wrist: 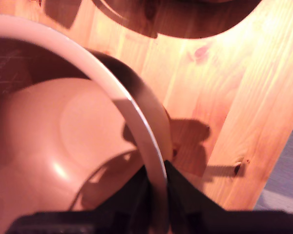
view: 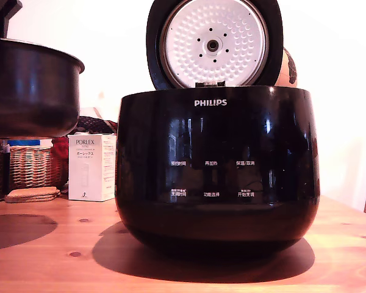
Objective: Place the pot you are holding inside the rice cooker
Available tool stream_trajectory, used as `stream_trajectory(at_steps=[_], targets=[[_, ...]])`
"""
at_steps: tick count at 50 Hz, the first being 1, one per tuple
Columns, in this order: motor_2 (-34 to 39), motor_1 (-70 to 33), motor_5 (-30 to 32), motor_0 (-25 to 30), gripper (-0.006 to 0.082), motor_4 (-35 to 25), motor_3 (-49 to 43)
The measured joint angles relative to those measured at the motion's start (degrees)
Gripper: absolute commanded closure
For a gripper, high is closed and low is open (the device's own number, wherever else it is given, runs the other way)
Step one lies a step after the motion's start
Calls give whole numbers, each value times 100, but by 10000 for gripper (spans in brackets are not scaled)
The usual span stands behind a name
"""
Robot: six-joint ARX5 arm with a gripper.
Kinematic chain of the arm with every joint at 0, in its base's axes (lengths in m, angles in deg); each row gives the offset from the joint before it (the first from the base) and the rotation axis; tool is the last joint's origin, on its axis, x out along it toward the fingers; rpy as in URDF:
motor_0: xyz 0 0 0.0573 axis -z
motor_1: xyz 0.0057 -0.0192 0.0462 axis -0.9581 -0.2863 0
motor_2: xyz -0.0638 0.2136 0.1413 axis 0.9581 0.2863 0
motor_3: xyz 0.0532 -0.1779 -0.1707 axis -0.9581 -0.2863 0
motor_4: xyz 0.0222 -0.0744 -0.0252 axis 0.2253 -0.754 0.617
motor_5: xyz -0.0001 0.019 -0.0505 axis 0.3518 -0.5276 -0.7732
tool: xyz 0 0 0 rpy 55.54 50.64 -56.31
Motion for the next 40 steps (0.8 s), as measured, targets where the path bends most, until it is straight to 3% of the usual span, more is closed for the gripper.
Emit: stream_trajectory(at_steps=[28, 35, 40], targets=[[0, 0, -85, 0, 791, -101, 103], [-22, 0, -168, -4, 791, -603, 181], [-181, 0, -313, -4, 791, -1329, 107]])
